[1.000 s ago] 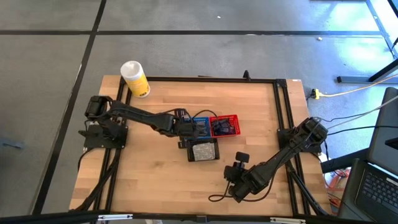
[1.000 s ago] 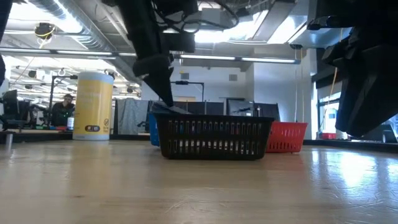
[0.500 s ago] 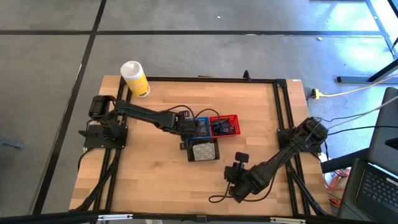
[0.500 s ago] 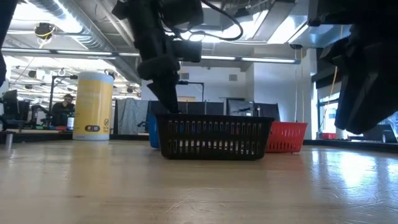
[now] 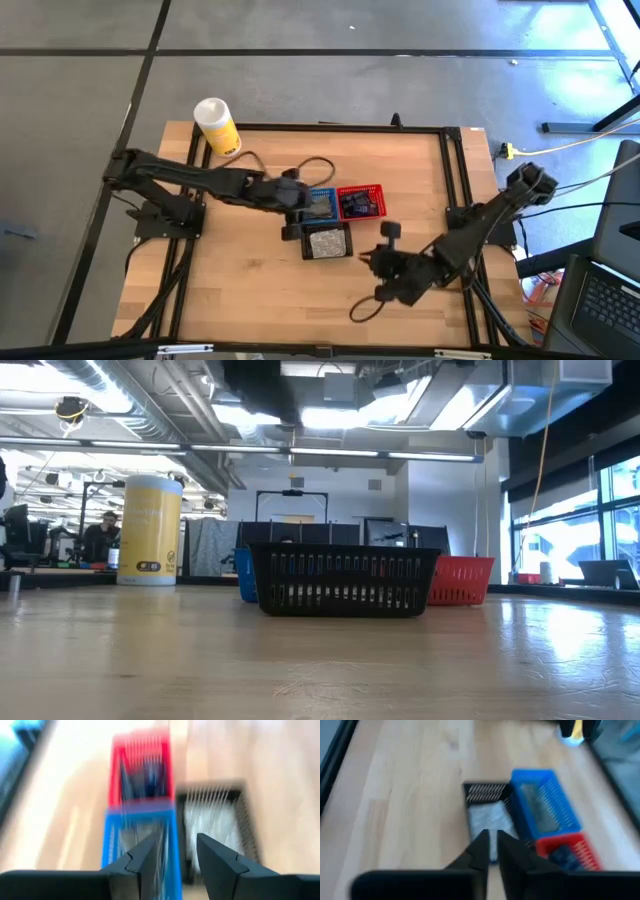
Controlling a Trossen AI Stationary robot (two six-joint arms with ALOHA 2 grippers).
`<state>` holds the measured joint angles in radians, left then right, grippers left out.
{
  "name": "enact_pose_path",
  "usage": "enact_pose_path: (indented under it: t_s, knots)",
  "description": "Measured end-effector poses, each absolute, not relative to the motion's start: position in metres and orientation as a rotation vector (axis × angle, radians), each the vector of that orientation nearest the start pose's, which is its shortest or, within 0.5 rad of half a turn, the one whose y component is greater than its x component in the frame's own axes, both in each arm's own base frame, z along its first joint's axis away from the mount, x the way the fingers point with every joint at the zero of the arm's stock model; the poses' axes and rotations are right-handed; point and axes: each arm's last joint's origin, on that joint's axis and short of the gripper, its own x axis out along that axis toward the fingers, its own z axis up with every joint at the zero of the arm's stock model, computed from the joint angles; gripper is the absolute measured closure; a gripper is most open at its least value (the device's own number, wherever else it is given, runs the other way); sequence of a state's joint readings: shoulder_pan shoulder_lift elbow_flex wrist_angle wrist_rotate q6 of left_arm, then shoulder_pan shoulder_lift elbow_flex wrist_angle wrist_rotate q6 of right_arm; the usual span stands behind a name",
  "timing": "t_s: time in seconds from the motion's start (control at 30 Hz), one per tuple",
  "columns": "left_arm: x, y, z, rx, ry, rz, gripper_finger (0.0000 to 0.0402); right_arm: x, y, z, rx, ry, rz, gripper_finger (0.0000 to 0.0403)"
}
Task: Pick & Place Travel size toiletries
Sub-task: Return to Home Position
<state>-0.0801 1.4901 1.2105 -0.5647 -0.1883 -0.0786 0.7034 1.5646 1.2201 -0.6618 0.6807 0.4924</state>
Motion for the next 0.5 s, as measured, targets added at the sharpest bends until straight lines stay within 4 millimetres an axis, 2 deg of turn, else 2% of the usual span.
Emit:
enact_pose_path:
  t_s: [0.1, 0.17, 0.27, 0.33, 0.5]
  knots:
    - [0.299, -0.029, 0.307, 0.057, 0.652, 0.113, 0.0273, 0.254, 0.178, 0.283, -0.213, 0.676, -0.162, 0.039]
    - [0.29, -0.036, 0.311, 0.064, 0.544, 0.076, 0.0276, 0.255, 0.168, 0.289, -0.227, 0.634, -0.131, 0.0395]
    - [0.27, -0.044, 0.307, 0.061, 0.401, 0.037, 0.0285, 0.252, 0.15, 0.288, -0.193, 0.552, -0.019, 0.0395]
    - [0.255, -0.046, 0.297, 0.055, 0.351, 0.019, 0.0293, 0.245, 0.133, 0.283, -0.146, 0.518, 0.049, 0.0399]
    - [0.215, -0.045, 0.286, 0.006, 0.221, 0.0, 0.0313, 0.211, 0.095, 0.273, -0.034, 0.422, 0.093, 0.04]
